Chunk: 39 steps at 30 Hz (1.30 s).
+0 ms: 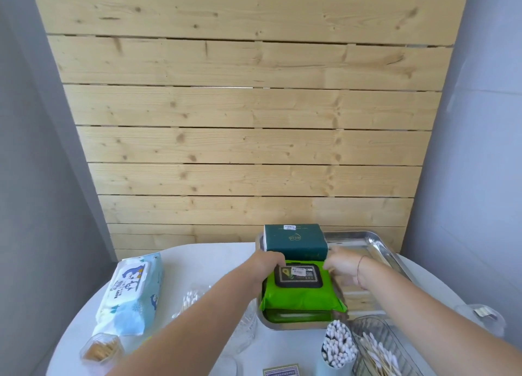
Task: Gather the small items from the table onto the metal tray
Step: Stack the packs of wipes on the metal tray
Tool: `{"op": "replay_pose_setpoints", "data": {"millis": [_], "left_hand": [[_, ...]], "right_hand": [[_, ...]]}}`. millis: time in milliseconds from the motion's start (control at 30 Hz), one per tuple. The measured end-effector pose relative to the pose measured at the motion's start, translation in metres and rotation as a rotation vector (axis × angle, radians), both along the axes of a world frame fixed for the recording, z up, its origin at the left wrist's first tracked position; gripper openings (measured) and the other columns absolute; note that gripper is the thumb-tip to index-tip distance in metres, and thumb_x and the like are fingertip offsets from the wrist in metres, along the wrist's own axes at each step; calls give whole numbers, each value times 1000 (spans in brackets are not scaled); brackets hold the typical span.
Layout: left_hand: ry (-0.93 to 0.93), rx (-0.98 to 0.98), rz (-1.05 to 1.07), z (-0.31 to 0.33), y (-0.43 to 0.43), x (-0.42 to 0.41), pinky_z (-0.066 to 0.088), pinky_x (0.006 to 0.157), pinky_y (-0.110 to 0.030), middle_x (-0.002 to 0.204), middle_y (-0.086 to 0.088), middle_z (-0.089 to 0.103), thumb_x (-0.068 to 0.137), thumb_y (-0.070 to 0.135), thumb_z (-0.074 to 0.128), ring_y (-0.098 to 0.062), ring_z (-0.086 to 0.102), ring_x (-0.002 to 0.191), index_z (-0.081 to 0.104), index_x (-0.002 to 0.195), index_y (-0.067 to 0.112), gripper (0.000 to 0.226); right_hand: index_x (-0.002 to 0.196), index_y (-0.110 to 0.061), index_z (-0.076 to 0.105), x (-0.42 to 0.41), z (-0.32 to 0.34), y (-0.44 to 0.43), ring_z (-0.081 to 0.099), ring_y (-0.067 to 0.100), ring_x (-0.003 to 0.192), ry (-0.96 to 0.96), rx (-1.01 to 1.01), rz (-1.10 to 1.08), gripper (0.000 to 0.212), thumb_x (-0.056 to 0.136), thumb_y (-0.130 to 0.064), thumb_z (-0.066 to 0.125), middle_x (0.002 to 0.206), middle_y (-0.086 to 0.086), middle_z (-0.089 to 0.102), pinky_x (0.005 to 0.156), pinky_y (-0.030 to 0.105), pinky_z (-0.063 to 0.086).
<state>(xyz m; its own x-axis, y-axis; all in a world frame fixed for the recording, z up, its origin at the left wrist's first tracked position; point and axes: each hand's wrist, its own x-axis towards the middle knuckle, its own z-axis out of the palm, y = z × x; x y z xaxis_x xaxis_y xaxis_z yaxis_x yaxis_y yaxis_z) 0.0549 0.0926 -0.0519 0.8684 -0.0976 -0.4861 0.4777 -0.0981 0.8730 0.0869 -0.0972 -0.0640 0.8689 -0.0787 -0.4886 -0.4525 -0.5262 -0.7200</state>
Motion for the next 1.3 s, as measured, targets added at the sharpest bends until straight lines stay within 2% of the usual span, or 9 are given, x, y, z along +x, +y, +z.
{"op": "replay_pose_setpoints", "data": {"millis": [100, 267, 533, 633, 700, 800, 1000, 1133, 1300], "left_hand": [[-164, 71, 47, 30, 46, -12, 43, 89, -29, 104, -11, 55, 64, 17, 59, -26, 47, 98, 59, 91, 7, 29], [-260, 201, 330, 52, 158, -4, 36, 64, -25, 88, -9, 55, 87, 9, 56, -21, 52, 77, 58, 86, 12, 4], [-25, 278, 571, 15, 263, -35, 30, 61, -24, 73, -11, 45, 79, 2, 55, -23, 38, 64, 51, 67, 5, 13], [11, 193, 601, 3, 274, -45, 33, 79, -30, 103, -12, 49, 83, 4, 56, -25, 42, 92, 60, 100, 2, 18], [42, 177, 568, -4, 278, -45, 29, 83, -31, 107, -9, 44, 88, 8, 55, -24, 39, 96, 55, 109, 4, 22], [123, 119, 536, -9, 282, -50, 35, 67, -26, 83, -8, 47, 92, 11, 50, -22, 44, 74, 50, 86, 4, 9], [212, -26, 533, -8, 278, -48, 42, 68, -32, 79, -5, 56, 84, 19, 56, -20, 53, 68, 52, 85, 13, 8], [229, -103, 562, 0, 280, -43, 39, 63, -34, 85, -5, 57, 82, 27, 60, -20, 54, 74, 52, 84, 16, 13], [74, -117, 531, 30, 275, -36, 48, 76, -35, 87, -4, 65, 83, 37, 64, -20, 60, 77, 60, 90, 17, 21]], "right_hand": [[128, -3, 40, -4, 28, 20, 48, 32, 107, -292, -399, -90, 43, 86, -9, 51, 127, 17, 45, 84, 38, 47], [137, -12, 40, -32, 69, 115, 35, 30, 130, -741, -362, 162, 51, 87, -12, 50, 140, 10, 35, 104, 35, 34], [122, -3, 48, -43, 39, 288, 47, 22, 84, -246, 61, 420, 38, 87, -17, 53, 114, 11, 49, 64, 24, 36], [84, -10, 52, -40, 18, 322, 40, 15, 63, -90, 130, 366, 6, 88, -15, 52, 80, 3, 45, 50, 22, 27], [101, -11, 53, -35, 6, 333, 45, 18, 69, -34, 162, 340, 14, 88, -17, 54, 85, 5, 47, 54, 22, 33], [117, -7, 53, -29, -13, 356, 53, 27, 88, 44, 203, 287, 32, 88, -21, 55, 106, 14, 57, 75, 34, 45], [85, -10, 59, -27, -23, 365, 61, 23, 67, 166, 390, 199, 10, 84, -20, 59, 86, 10, 66, 64, 28, 52], [116, -14, 58, -14, -33, 365, 67, 34, 100, 63, 443, 245, 63, 54, -23, 69, 114, 18, 67, 90, 52, 52], [116, -19, 59, -17, 26, 335, 64, 22, 90, -248, 442, 380, 47, 73, -13, 75, 110, 8, 67, 89, 39, 52]]}}
